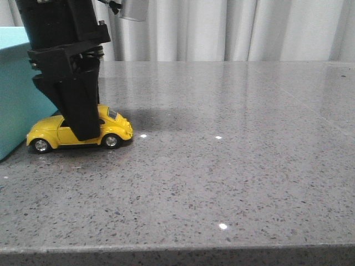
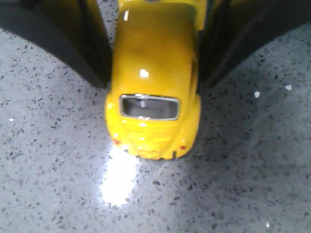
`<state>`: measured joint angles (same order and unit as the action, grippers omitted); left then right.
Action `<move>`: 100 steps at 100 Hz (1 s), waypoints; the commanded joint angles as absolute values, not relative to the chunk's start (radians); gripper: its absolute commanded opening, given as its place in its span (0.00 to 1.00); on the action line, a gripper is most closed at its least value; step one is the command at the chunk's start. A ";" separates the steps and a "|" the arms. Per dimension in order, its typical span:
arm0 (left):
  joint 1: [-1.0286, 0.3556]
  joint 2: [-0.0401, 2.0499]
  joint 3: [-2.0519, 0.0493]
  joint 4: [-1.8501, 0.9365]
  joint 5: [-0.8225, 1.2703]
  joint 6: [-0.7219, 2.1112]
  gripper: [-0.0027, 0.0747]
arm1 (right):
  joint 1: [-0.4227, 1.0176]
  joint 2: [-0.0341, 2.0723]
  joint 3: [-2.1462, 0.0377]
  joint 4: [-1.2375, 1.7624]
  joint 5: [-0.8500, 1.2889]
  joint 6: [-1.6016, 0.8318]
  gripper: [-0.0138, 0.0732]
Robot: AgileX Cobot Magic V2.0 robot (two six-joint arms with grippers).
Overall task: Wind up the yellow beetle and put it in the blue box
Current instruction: 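Lift the beetle with the left gripper and carry it over the blue box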
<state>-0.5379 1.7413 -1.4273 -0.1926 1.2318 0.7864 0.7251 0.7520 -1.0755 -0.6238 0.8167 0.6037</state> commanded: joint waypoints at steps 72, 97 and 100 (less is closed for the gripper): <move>-0.610 1.645 -1.766 -0.190 1.260 0.776 0.28 | 0.724 0.753 -1.099 -0.674 0.752 0.598 0.67; -0.589 1.606 -1.837 0.061 1.260 0.671 0.28 | 0.724 0.753 -1.099 -0.674 0.752 0.598 0.67; -0.579 1.600 -1.837 0.073 1.260 0.666 0.28 | 0.724 0.753 -1.099 -0.674 0.752 0.598 0.67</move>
<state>-0.6011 1.6675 -1.8014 0.0075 1.2504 0.7037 0.7251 0.7520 -1.0755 -0.6255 0.8167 0.6037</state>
